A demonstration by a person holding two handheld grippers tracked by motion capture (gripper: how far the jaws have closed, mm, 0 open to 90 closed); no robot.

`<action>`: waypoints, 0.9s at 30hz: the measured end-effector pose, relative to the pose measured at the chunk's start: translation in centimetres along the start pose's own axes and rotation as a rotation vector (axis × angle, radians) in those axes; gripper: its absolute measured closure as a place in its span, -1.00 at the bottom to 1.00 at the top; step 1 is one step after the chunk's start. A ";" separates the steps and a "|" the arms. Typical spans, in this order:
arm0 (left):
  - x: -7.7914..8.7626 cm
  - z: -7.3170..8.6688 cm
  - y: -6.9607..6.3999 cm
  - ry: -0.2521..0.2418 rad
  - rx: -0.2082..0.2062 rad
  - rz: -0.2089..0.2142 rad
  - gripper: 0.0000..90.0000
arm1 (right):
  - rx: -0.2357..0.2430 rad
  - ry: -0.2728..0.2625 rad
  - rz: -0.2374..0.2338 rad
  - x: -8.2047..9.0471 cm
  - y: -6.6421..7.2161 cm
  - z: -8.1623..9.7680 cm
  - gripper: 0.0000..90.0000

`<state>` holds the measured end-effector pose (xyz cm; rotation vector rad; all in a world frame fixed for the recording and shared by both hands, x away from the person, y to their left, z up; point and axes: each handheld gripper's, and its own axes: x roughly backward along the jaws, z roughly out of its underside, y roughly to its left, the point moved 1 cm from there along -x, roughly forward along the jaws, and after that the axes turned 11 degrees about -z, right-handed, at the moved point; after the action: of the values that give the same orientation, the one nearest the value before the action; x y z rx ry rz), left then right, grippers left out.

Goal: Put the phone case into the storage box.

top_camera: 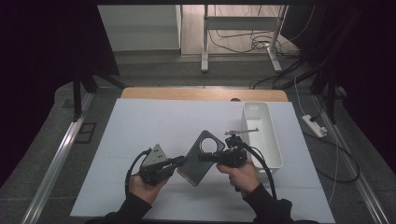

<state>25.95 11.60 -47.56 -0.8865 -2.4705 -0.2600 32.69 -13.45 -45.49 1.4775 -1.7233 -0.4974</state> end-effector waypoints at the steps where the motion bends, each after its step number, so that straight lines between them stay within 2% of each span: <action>1: 0.0 0.0 0.0 0.000 0.000 0.000 0.89 | 0.000 0.000 0.000 0.0 0.0 0.0 0.89; 3: -0.1 -0.1 0.3 0.010 0.022 0.026 0.82 | 0.015 0.004 0.014 0.0 0.2 0.1 0.89; 4: 0.0 -0.1 0.4 0.012 0.030 0.024 0.58 | 0.039 0.019 0.029 0.0 0.3 0.1 0.89; 7: 0.0 0.0 0.7 0.016 0.042 0.022 0.20 | 0.054 0.022 0.038 0.1 0.3 0.1 0.89; 8: 0.0 0.2 1.2 0.015 0.059 0.038 0.00 | 0.081 0.028 0.052 0.3 0.4 0.0 0.89; 9: 0.1 0.3 1.4 0.005 0.068 0.048 -0.10 | 0.093 0.030 0.055 0.4 0.4 0.0 0.89; 11: 0.1 0.4 2.0 0.002 0.103 0.110 -0.35 | 0.120 0.036 0.056 0.6 0.6 0.0 0.89; 12: 0.1 0.4 2.0 0.002 0.103 0.110 -0.51 | 0.120 0.036 0.056 0.6 0.6 0.0 0.89; 13: 0.1 0.5 2.2 0.001 0.110 0.134 -0.51 | 0.140 0.041 0.062 0.7 0.7 0.0 0.89; 14: 0.2 0.6 2.3 -0.006 0.116 0.155 -0.59 | 0.157 0.050 0.064 0.8 0.8 0.0 0.89; 15: 0.3 0.8 2.5 -0.014 0.131 0.175 -0.72 | 0.193 0.068 0.067 0.9 1.0 0.0 0.89; 19: 0.3 1.0 2.9 -0.025 0.154 0.207 -0.87 | 0.253 0.104 0.075 1.1 1.4 0.1 0.89; 23: 0.1 1.2 2.7 -0.015 0.129 0.226 -0.96 | 0.285 0.121 0.081 1.1 1.8 0.2 0.89; 27: -0.3 1.5 2.2 -0.007 0.081 0.257 -1.00 | 0.315 0.145 0.095 1.1 1.9 0.3 0.88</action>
<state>26.92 13.62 -48.98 -1.1558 -2.3236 -0.0668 31.22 -14.15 -43.95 1.5955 -1.8044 -0.0665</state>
